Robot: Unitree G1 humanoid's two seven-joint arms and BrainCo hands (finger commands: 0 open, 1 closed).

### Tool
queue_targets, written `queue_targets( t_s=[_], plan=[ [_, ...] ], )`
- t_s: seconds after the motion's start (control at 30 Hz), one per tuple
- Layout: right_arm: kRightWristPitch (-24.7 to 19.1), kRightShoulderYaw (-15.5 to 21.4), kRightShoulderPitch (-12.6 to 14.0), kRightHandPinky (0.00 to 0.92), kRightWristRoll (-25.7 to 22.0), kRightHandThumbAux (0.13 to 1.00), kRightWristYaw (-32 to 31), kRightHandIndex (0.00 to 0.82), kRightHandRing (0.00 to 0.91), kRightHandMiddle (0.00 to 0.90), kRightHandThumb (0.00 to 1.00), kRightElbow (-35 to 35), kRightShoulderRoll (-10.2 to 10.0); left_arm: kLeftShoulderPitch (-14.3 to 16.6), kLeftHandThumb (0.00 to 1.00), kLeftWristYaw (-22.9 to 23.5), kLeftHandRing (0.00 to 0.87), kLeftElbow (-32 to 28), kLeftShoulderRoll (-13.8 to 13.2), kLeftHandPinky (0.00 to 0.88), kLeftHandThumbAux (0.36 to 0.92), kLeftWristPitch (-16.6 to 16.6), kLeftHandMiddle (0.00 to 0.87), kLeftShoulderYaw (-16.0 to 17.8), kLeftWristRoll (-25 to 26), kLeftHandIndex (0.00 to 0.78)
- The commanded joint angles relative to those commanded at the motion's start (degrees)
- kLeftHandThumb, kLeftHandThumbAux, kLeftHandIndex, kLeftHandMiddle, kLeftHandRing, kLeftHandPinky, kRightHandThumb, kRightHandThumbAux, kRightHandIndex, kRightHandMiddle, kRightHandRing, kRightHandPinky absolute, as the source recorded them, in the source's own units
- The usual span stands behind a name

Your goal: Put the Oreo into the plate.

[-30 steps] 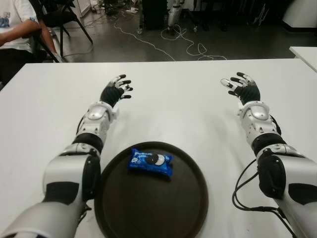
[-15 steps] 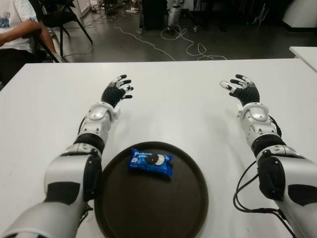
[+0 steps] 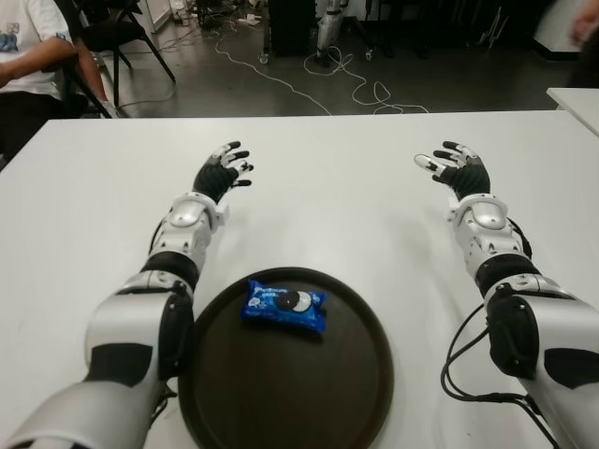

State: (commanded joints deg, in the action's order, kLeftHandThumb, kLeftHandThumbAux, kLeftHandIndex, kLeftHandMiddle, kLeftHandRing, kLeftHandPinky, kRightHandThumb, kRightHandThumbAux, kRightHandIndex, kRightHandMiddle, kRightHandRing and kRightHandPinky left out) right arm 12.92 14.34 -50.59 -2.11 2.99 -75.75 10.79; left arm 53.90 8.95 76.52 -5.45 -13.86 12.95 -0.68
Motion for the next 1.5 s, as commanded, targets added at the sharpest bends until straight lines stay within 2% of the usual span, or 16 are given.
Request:
queue_targets(
  t_s=[0.53, 0.93, 1.07, 1.23, 1.5],
  plan=[
    [0.1, 0.1, 0.2, 0.245, -0.2, 0.808, -0.4, 0.223, 0.245, 0.256, 0.0, 0.0, 0.1, 0.0, 0.176, -0.1, 0.224, 0.0, 0.2, 0.327, 0.696, 0.2, 0.166, 0.9, 0.5, 0.075],
    [0.0, -0.7, 0.4, 0.313, 0.3, 0.821, -0.2, 0.201, 0.272, 0.256, 0.0, 0.0, 0.1, 0.1, 0.189, -0.3, 0.237, 0.0, 0.2, 0.334, 0.677, 0.3, 0.172, 1.4, 0.7, 0.061],
    [0.0, -0.4, 0.3, 0.326, 0.0, 0.814, -0.6, 0.196, 0.276, 0.248, 0.0, 0.0, 0.1, 0.1, 0.199, -0.6, 0.245, 0.0, 0.2, 0.341, 0.647, 0.4, 0.168, 1.4, 0.6, 0.054],
    [-0.1, -0.3, 0.3, 0.334, -0.1, 0.776, -0.8, 0.185, 0.279, 0.241, 0.0, -0.1, 0.1, 0.1, 0.223, -1.1, 0.253, 0.0, 0.2, 0.362, 0.623, 0.4, 0.164, 1.6, 0.7, 0.035],
    [0.4, -0.7, 0.5, 0.335, 0.4, 0.732, -0.7, 0.196, 0.284, 0.249, 0.0, -0.1, 0.2, 0.1, 0.23, -1.5, 0.25, 0.0, 0.3, 0.365, 0.615, 0.4, 0.153, 1.6, 0.6, 0.02]
  ],
)
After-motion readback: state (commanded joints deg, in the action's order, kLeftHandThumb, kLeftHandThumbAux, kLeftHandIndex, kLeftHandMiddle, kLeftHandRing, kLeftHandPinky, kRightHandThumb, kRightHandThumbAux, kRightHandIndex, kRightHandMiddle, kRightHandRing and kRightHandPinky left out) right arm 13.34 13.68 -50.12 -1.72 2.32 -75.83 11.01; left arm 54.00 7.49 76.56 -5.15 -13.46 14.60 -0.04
